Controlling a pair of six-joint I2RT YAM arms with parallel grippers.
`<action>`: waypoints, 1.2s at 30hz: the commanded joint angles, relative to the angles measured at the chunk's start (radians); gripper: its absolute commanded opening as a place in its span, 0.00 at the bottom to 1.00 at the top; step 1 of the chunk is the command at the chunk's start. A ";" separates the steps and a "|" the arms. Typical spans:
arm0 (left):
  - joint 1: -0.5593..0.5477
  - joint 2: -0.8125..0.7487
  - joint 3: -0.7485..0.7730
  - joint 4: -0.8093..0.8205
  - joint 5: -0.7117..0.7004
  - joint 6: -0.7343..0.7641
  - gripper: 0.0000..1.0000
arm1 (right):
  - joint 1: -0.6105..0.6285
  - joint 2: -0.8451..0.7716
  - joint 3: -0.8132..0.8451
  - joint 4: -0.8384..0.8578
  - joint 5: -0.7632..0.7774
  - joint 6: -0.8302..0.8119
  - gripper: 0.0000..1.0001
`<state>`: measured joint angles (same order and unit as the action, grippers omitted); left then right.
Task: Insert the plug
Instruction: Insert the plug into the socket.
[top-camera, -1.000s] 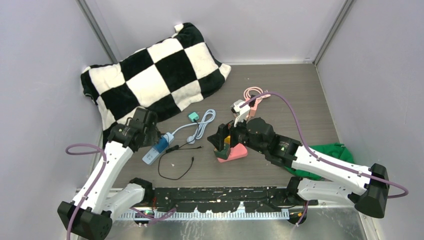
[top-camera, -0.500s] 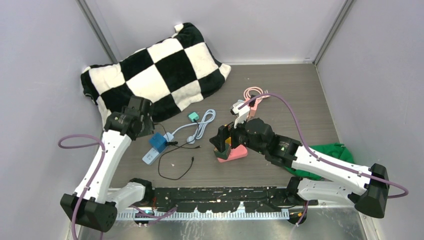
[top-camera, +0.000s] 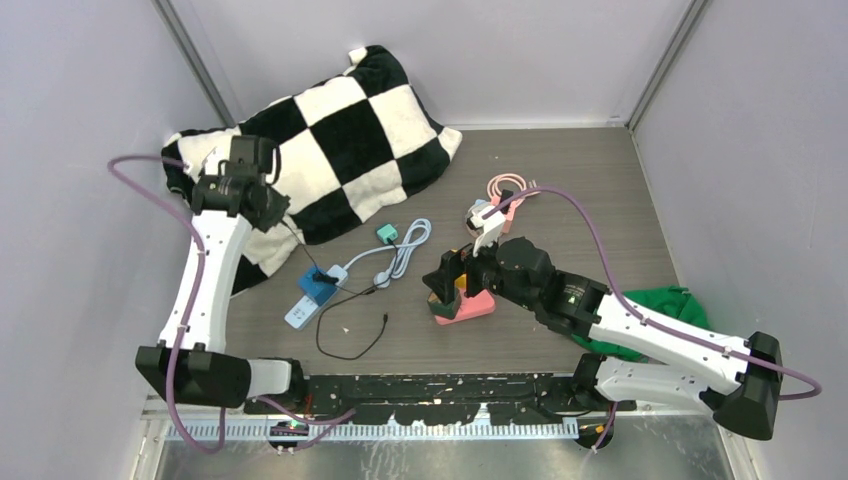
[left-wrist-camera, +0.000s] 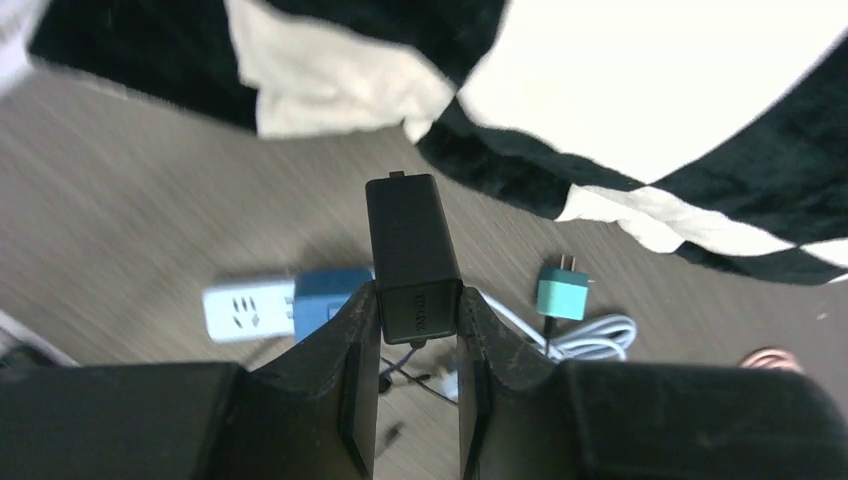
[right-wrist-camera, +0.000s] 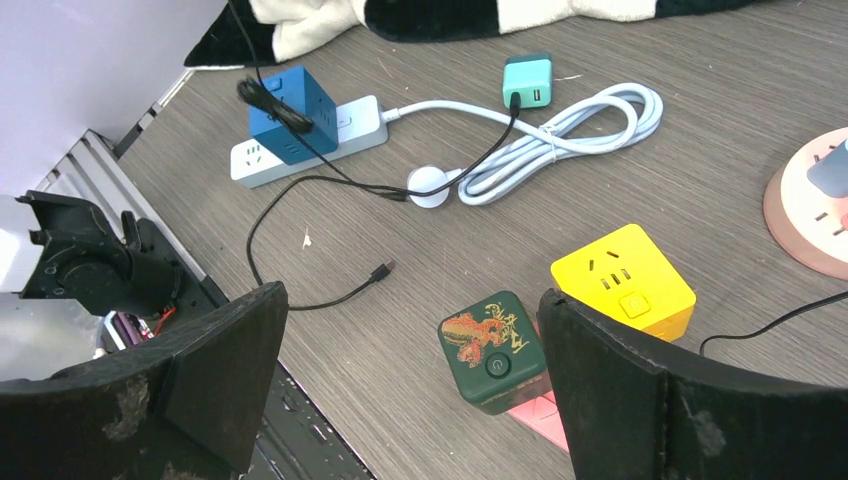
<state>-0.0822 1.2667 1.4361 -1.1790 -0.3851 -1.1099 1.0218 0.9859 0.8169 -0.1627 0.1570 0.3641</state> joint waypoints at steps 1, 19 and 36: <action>0.021 0.009 0.111 0.130 0.020 0.593 0.00 | 0.005 -0.031 -0.013 0.013 0.027 -0.006 1.00; 0.053 -0.112 0.013 0.268 0.264 1.162 0.00 | 0.004 -0.021 -0.011 -0.031 0.044 -0.002 1.00; -0.020 -0.334 -0.370 0.209 0.604 1.444 0.00 | 0.006 0.064 0.033 0.008 -0.069 0.004 1.00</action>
<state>-0.0711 0.9409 1.0775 -0.8806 0.0872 0.2020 1.0218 1.0344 0.8085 -0.2031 0.1394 0.3656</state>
